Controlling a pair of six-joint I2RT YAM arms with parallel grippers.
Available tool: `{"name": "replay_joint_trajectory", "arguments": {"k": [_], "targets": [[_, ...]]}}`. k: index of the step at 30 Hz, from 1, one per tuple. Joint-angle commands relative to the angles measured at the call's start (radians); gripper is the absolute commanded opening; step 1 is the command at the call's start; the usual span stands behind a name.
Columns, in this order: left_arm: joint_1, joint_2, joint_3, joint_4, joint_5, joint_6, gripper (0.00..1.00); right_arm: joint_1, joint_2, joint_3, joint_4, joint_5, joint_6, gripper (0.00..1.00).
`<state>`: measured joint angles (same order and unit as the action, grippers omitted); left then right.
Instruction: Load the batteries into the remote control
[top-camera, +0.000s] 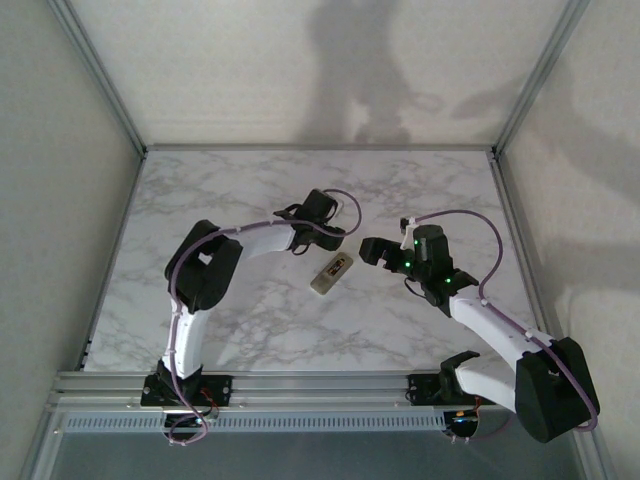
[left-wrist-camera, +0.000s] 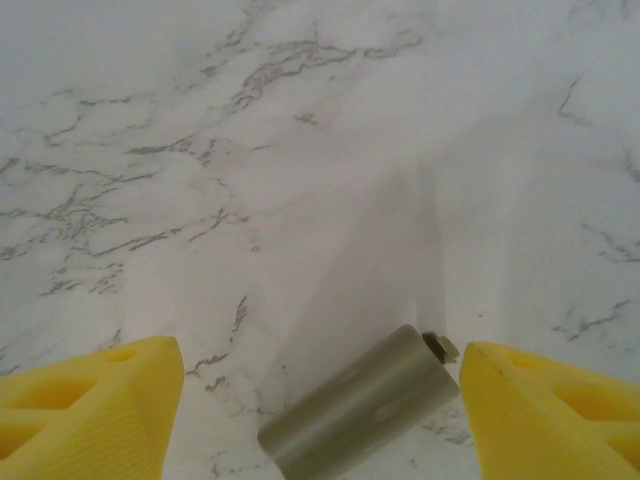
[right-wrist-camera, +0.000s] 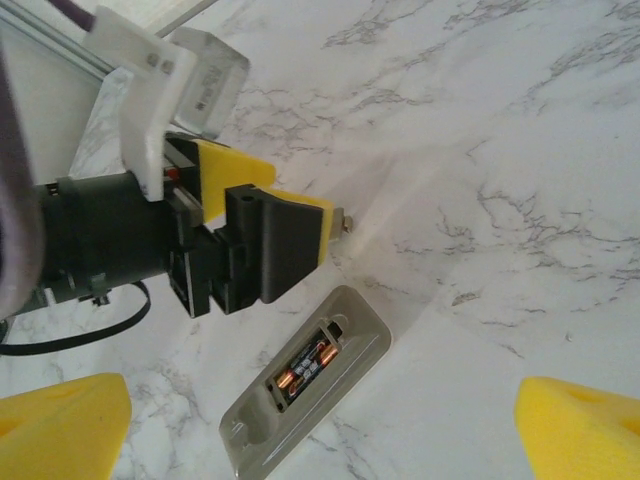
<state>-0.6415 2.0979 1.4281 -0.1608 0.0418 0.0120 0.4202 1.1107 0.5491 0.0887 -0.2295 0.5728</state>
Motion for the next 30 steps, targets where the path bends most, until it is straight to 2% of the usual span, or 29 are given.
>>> {"name": "replay_joint_trajectory", "arguments": {"k": [1, 12, 30], "targets": [[0.006, 0.036, 0.051, -0.066, -0.005, 0.08, 0.73, -0.009, 0.004, -0.014, 0.021, -0.017, 0.012, 0.99], [0.008, 0.071, 0.075, -0.099, -0.006, 0.105, 0.71, -0.017, 0.015, -0.014, 0.028, -0.031, 0.019, 0.99], [0.018, -0.016, 0.071, -0.085, 0.13, 0.054, 0.72, -0.027, 0.026, -0.017, 0.036, -0.041, 0.024, 0.99]]}}
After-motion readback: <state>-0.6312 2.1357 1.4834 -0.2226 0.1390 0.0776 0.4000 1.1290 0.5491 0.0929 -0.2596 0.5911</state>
